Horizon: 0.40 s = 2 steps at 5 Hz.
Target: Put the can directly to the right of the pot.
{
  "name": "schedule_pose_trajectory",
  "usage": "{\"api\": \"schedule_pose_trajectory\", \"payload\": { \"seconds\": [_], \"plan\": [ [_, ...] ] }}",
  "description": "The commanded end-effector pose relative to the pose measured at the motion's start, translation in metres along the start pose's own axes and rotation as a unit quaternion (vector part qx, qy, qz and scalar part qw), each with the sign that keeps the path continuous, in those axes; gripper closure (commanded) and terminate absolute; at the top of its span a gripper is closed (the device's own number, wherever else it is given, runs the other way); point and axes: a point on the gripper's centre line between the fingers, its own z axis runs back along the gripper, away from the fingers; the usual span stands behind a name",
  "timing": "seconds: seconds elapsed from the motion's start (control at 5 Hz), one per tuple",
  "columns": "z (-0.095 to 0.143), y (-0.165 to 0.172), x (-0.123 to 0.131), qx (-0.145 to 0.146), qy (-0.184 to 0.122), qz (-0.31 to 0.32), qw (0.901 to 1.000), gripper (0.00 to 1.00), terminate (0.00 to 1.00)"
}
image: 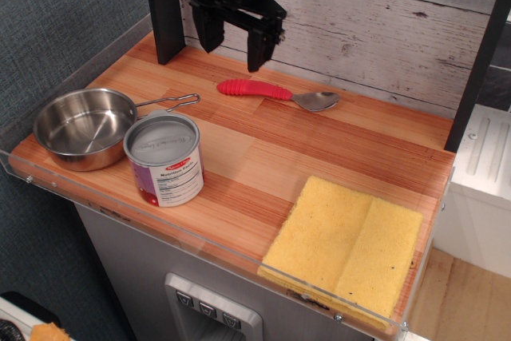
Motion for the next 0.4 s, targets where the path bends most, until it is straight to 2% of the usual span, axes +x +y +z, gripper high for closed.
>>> {"api": "schedule_pose_trajectory", "payload": {
  "seconds": [0.0,0.2],
  "plan": [
    [0.0182,0.0024,0.0074,0.004,-0.039,0.005,0.9992,0.0,0.0],
    [0.0182,0.0024,0.0074,0.004,-0.039,0.005,0.9992,0.0,1.0]
  ]
}}
